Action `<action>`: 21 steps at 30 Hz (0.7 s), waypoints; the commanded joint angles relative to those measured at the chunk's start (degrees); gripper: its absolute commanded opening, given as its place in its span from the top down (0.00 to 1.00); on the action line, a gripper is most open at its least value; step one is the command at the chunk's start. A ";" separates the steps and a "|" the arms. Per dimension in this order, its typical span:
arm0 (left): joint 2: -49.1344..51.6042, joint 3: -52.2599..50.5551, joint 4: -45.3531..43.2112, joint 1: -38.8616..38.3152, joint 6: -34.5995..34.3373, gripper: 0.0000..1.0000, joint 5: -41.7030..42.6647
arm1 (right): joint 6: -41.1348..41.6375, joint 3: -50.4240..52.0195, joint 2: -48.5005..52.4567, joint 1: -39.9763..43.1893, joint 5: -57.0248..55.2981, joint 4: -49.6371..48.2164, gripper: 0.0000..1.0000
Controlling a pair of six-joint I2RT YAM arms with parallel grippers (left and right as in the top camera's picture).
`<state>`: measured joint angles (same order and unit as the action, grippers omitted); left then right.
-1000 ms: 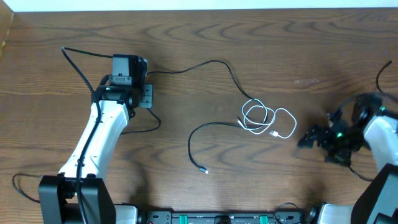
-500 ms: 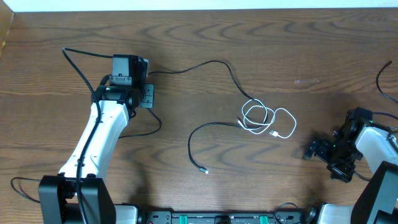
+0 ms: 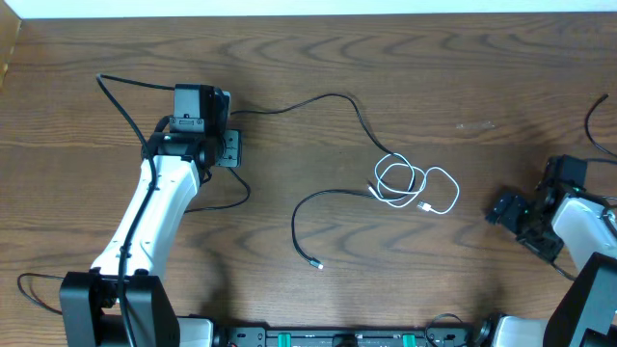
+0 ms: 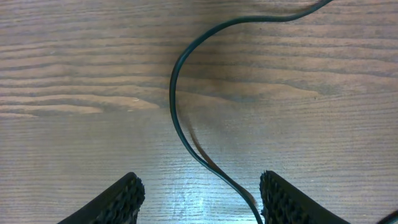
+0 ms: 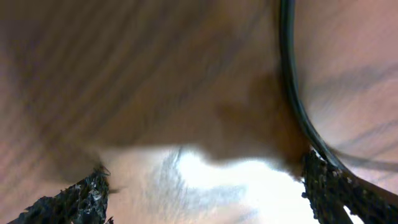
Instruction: Untangle cables
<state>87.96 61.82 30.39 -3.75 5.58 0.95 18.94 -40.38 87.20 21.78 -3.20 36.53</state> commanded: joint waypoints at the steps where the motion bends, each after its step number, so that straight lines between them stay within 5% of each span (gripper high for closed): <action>1: 0.02 1.29 0.04 0.35 -0.35 0.39 -0.07 | 0.92 0.81 0.46 2.54 -6.36 -2.03 0.01; 12: 0.02 1.29 0.00 0.35 -0.33 0.38 -0.07 | -4.90 0.72 0.46 20.24 -6.32 -7.30 0.01; 21: 0.02 1.29 0.02 0.35 -0.33 0.38 -0.07 | -3.63 0.28 0.46 26.01 -6.97 -13.57 0.01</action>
<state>87.96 61.82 30.39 -3.75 5.58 0.95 14.81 -39.94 87.35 46.06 -8.78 23.88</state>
